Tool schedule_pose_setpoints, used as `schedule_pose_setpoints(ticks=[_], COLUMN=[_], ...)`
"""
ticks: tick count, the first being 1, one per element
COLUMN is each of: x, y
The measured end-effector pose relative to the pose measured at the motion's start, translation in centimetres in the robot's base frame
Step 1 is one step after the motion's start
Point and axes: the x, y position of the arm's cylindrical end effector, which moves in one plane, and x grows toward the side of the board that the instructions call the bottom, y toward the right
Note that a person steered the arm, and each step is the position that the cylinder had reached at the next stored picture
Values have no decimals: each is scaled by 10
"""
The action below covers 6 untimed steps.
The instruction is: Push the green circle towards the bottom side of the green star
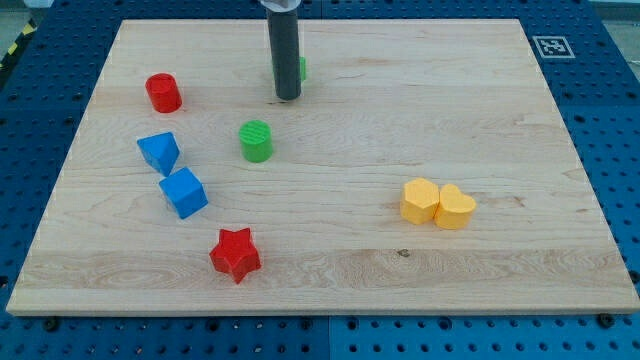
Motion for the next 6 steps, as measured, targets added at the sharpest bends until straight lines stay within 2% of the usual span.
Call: schedule_pose_setpoints(ticks=[2, 3, 4, 6], x=[69, 106, 129, 58], y=[-65, -78, -65, -29])
